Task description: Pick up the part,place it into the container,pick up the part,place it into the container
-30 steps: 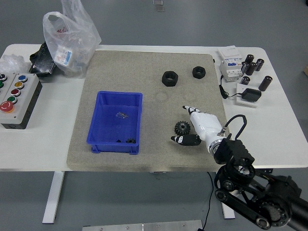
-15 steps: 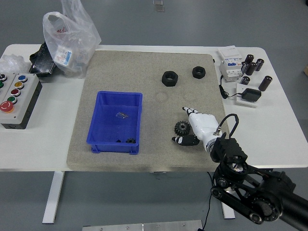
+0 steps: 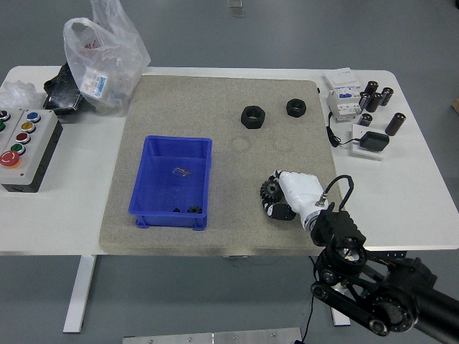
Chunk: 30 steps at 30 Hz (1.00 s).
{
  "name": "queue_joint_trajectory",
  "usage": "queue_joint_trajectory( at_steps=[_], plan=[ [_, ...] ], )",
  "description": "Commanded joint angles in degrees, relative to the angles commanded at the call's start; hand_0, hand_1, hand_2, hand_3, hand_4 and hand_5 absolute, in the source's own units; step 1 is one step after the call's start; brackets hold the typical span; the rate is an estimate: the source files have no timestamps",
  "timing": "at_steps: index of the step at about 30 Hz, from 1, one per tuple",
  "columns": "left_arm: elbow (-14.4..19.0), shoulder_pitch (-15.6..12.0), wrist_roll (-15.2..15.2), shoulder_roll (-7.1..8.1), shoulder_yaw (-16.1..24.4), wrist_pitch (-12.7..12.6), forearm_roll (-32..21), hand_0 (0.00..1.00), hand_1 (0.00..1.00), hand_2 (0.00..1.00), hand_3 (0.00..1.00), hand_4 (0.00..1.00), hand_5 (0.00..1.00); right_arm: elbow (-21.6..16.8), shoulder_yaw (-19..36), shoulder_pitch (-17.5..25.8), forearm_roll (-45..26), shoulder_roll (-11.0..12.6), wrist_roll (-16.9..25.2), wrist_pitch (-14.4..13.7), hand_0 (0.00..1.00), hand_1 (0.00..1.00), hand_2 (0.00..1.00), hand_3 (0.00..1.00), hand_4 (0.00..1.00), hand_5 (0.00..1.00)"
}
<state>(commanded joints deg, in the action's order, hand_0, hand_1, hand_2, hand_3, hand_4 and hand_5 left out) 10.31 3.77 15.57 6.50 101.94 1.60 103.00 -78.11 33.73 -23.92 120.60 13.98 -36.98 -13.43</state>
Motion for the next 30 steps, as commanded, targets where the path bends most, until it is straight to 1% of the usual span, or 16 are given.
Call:
queue_joint_trajectory(
  at_steps=[3, 4, 6, 9, 10, 13, 15, 16, 21, 22, 27, 28, 30],
  plan=[
    [0.0, -0.04, 0.07, -0.02, 0.01, 0.01, 0.03, 0.614, 0.586, 0.564, 0.615, 0.513, 0.408, -0.35, -0.56, -2.17, 0.97, -0.05, 0.0, -1.1, 0.217, 0.41, 0.316, 0.393, 0.185, 0.103],
    [0.0, -0.04, 0.09, 0.0, 0.01, 0.02, 0.05, 0.615, 0.586, 0.564, 0.615, 0.51, 0.409, -0.47, -1.1, -3.3, 1.41, -0.33, 0.0, -1.46, 0.213, 0.404, 0.3, 0.365, 0.16, 0.091],
    [0.0, -0.02, 0.1, 0.02, 0.03, 0.03, 0.11, 0.615, 0.586, 0.564, 0.615, 0.51, 0.409, -0.6, -2.4, -5.3, 2.21, -1.11, 0.0, -2.05, 0.213, 0.404, 0.3, 0.365, 0.16, 0.091],
    [0.0, 0.09, 0.13, 0.07, 0.01, 0.08, 0.22, 0.615, 0.586, 0.564, 0.615, 0.51, 0.409, -0.39, -5.63, -8.9, 3.15, -3.41, 0.0, -3.48, 0.213, 0.404, 0.3, 0.365, 0.16, 0.091],
    [0.0, 0.14, 0.15, 0.07, -0.01, 0.09, 0.21, 0.615, 0.586, 0.565, 0.615, 0.504, 0.42, -0.24, -6.68, -9.92, 3.29, -4.23, 0.0, -3.94, 0.236, 0.424, 0.335, 0.373, 0.157, 0.046],
    [0.0, 0.31, 0.3, -0.07, -0.27, 0.13, 0.0, 0.615, 0.586, 0.565, 0.615, 0.504, 0.42, 0.6, -10.62, -13.26, 3.47, -7.12, 0.01, -5.98, 0.236, 0.424, 0.335, 0.373, 0.157, 0.046],
    [0.0, 0.41, 0.43, -0.19, -0.52, 0.18, -0.16, 0.615, 0.586, 0.565, 0.615, 0.504, 0.42, 1.3, -13.17, -14.89, 2.71, -8.49, 0.48, -6.7, 0.236, 0.424, 0.335, 0.373, 0.157, 0.046],
    [0.0, 0.44, 0.47, -0.23, -0.61, 0.2, -0.21, 0.615, 0.586, 0.565, 0.616, 0.494, 0.437, 1.63, -14.27, -15.51, 2.35, -8.92, 0.81, -6.76, 0.391, 0.599, 0.615, 0.553, 0.122, 0.134],
    [0.0, 0.34, 0.72, -0.27, -0.46, 0.14, -0.12, 0.615, 0.586, 0.565, 0.616, 0.494, 0.437, 3.09, -18.11, -17.4, 1.05, -10.19, 1.4, -5.55, 0.391, 0.599, 0.615, 0.553, 0.122, 0.134],
    [0.0, 0.31, 0.73, -0.27, -0.38, 0.1, -0.15, 0.615, 0.586, 0.566, 0.616, 0.491, 0.446, 3.27, -18.46, -17.52, 0.58, -10.31, 1.56, -5.53, 0.631, 0.843, 0.898, 0.998, 0.408, 0.248],
    [0.0, 0.31, 0.5, -0.21, -0.45, 0.05, -0.49, 0.615, 0.586, 0.566, 0.616, 0.491, 0.446, 3.66, -18.96, -17.72, -0.26, -10.5, 1.64, -5.57, 0.631, 0.843, 0.898, 0.998, 0.408, 0.248],
    [0.0, 0.34, 0.48, -0.21, -0.51, 0.07, -0.52, 0.616, 0.586, 0.566, 0.616, 0.492, 0.449, 3.63, -18.81, -17.61, -0.1, -10.49, 1.61, -5.67, 0.725, 0.945, 0.998, 0.998, 0.566, 0.244],
    [0.0, 0.36, 0.44, -0.21, -0.59, 0.11, -0.52, 0.616, 0.586, 0.566, 0.616, 0.492, 0.449, 3.56, -18.24, -17.23, 0.09, -10.43, 1.67, -5.97, 0.725, 0.945, 0.998, 0.998, 0.566, 0.244]
  ],
)
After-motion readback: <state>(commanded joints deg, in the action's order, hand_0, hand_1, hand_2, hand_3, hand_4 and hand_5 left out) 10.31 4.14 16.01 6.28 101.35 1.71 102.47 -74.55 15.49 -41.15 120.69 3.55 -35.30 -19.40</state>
